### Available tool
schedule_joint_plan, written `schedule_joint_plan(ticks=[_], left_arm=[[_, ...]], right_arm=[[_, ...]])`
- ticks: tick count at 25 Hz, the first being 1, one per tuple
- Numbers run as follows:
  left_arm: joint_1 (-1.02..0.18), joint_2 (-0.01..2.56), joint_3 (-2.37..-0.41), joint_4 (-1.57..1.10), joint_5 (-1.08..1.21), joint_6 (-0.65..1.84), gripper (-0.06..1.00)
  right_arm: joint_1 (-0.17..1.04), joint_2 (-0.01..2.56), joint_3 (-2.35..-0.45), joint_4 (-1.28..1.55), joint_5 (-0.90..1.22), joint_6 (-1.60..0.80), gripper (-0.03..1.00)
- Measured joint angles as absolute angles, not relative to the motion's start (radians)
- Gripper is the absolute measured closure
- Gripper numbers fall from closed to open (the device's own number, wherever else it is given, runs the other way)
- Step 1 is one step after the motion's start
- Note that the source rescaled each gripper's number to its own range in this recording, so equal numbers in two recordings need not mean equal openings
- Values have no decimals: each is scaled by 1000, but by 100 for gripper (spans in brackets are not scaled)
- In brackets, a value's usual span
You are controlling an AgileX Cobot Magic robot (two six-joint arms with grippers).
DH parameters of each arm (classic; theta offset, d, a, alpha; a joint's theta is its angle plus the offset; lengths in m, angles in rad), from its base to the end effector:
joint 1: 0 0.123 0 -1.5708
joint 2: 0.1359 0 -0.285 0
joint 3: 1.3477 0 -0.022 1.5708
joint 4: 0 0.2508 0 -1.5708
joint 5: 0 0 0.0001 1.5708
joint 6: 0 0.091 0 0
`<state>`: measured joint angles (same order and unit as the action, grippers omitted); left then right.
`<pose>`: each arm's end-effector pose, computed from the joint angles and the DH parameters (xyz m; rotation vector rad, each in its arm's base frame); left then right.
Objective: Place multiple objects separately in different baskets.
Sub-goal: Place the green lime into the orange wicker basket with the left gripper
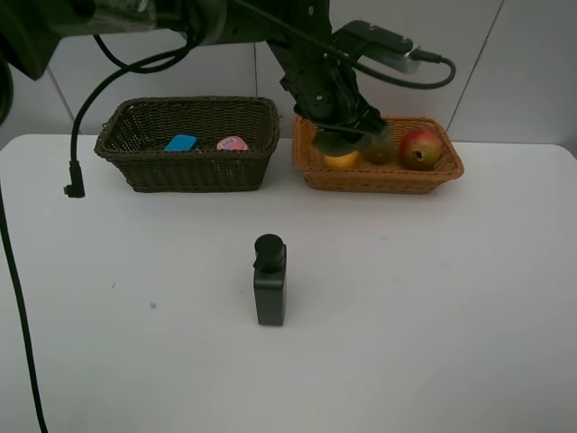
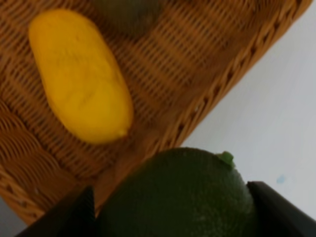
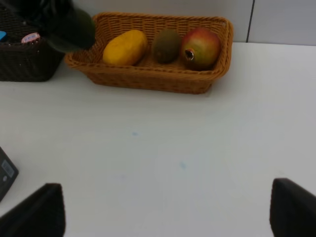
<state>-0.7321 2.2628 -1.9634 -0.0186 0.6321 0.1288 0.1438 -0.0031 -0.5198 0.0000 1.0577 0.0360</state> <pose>0.3862 -0.3484 0.2164 1.0047 2.2197 -0.2946 -0.0075 -0.0011 0.2830 -0.1088 2.0173 0.1141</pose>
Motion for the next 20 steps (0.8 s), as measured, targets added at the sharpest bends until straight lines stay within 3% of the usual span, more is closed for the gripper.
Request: schedule_joint_plan(ticks=[11, 20], left_arm=[[-732, 2345, -1963, -20, 270, 129, 35], [-732, 2422, -1963, -23, 102, 128, 35]], right_arm=[[144, -3, -520, 0, 1058, 36, -3], [144, -3, -520, 6, 1058, 36, -3]])
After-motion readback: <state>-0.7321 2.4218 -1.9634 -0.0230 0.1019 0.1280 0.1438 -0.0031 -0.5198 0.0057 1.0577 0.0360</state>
